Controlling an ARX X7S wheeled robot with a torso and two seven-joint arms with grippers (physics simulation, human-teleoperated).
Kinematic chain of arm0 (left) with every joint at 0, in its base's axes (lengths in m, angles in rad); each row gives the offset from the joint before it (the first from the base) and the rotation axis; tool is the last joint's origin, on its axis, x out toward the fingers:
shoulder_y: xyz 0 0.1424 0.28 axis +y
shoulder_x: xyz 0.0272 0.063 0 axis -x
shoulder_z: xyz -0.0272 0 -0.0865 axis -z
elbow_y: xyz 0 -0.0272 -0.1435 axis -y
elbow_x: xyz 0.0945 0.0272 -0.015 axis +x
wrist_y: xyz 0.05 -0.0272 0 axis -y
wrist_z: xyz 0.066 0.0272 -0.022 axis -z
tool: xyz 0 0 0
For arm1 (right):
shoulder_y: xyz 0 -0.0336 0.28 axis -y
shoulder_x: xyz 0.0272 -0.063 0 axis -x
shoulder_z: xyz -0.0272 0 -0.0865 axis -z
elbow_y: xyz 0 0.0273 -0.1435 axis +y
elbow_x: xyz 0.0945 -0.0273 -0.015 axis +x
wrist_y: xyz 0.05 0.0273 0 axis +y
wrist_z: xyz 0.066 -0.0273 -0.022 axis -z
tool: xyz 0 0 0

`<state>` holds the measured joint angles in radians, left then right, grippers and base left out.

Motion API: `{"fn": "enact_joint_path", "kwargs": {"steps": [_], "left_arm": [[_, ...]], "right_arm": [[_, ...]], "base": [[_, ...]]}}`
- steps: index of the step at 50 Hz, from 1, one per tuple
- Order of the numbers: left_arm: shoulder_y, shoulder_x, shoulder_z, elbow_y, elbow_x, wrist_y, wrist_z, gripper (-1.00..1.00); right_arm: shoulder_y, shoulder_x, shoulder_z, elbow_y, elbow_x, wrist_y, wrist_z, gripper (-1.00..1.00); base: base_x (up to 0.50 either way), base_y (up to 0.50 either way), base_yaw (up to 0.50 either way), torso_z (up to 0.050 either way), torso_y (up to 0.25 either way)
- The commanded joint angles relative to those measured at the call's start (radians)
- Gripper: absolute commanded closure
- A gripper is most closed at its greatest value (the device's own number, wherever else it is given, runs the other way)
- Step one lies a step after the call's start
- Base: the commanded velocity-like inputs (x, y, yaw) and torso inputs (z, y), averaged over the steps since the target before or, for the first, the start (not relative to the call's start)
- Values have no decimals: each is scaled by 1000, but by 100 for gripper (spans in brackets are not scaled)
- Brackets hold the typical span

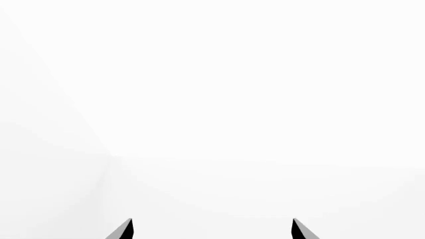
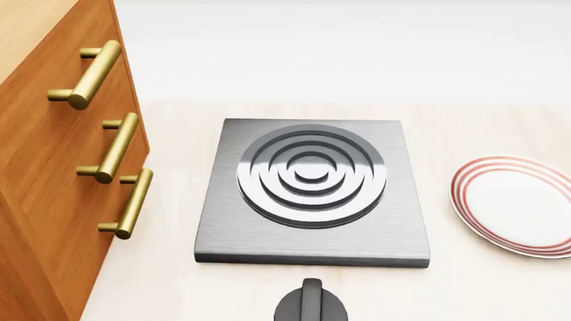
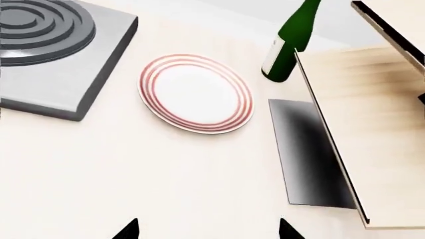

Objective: Put the bowl on the stove.

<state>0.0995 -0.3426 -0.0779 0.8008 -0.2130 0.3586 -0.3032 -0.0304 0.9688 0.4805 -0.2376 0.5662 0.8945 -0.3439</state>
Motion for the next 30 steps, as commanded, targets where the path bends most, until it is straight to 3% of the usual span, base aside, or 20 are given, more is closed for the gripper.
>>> {"fn": "enact_joint_path", "kwargs": {"steps": [1, 14, 30], "left_arm": [[1, -3, 1, -4, 0, 3, -4, -100], [1, -7, 4, -3, -1, 4, -8, -100], [0, -11, 8, -8, 0, 4, -13, -100]], "right_arm": [[-55, 26, -36, 15, 3, 33, -43, -100], [-135, 18, -18, 22, -9, 25, -71, -100], [-122, -10, -80, 81, -36, -8, -64, -100]], "base": [[0, 0, 0, 0, 0], [0, 0, 0, 0, 0], [0, 0, 0, 0, 0]]}}
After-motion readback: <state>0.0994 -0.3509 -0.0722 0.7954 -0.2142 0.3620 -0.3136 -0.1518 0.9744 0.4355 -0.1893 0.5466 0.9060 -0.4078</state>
